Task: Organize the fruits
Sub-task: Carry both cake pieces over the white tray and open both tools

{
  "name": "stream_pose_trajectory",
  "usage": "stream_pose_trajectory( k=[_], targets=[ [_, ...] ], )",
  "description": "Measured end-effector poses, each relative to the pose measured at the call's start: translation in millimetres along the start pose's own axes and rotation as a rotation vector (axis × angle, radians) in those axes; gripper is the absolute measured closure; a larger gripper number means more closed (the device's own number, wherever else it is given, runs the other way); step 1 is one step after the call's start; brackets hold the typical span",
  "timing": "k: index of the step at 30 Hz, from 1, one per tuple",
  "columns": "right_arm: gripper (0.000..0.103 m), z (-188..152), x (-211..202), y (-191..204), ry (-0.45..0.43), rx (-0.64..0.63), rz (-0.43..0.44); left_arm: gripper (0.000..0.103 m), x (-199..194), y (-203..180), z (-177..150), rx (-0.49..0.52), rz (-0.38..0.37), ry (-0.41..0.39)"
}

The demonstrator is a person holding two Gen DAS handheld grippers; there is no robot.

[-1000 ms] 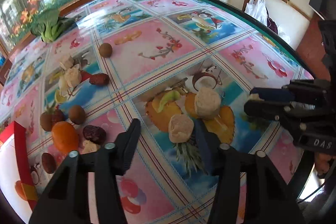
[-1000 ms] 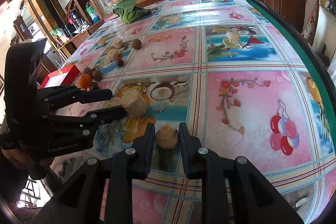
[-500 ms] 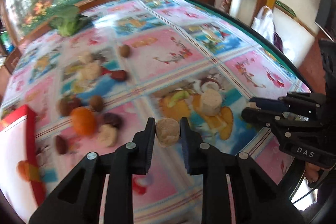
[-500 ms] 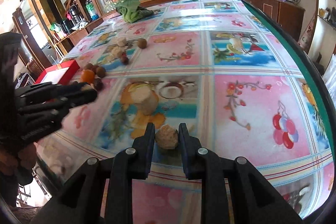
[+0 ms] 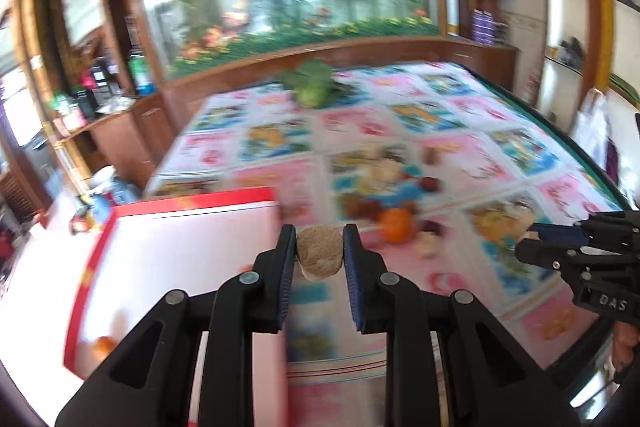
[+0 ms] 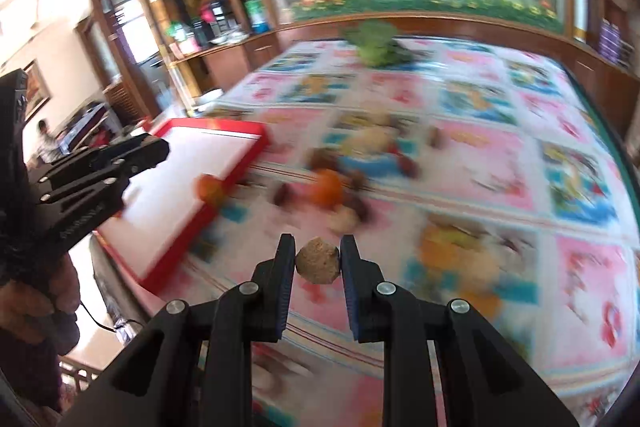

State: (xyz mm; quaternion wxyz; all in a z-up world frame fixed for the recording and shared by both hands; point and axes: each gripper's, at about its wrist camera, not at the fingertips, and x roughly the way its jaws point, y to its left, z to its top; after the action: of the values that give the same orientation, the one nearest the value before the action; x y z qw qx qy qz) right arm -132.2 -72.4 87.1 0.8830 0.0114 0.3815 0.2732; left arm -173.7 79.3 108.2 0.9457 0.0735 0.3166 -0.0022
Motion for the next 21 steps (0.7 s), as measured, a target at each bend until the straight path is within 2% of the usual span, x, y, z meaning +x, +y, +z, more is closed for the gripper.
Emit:
stream_pose_trajectory(
  k=[6, 11, 16, 21],
  targets=[
    [0.081, 32, 41, 64, 0.011, -0.094, 0.099, 0.077, -5, 62, -15, -0.092, 0.148, -0.013],
    [0.081, 42, 78, 105, 0.044, -0.131, 0.156, 0.077, -5, 102, -30, -0.144, 0.221, -0.003],
    [0.081, 39, 99, 130, 0.085, -0.172, 0.176, 0.077, 1, 127, -43, -0.187, 0.248, 0.016],
    [0.081, 34, 113, 139, 0.126, -0.184, 0.177, 0.077, 13, 138, -54, -0.221, 0.229, 0.045]
  ],
)
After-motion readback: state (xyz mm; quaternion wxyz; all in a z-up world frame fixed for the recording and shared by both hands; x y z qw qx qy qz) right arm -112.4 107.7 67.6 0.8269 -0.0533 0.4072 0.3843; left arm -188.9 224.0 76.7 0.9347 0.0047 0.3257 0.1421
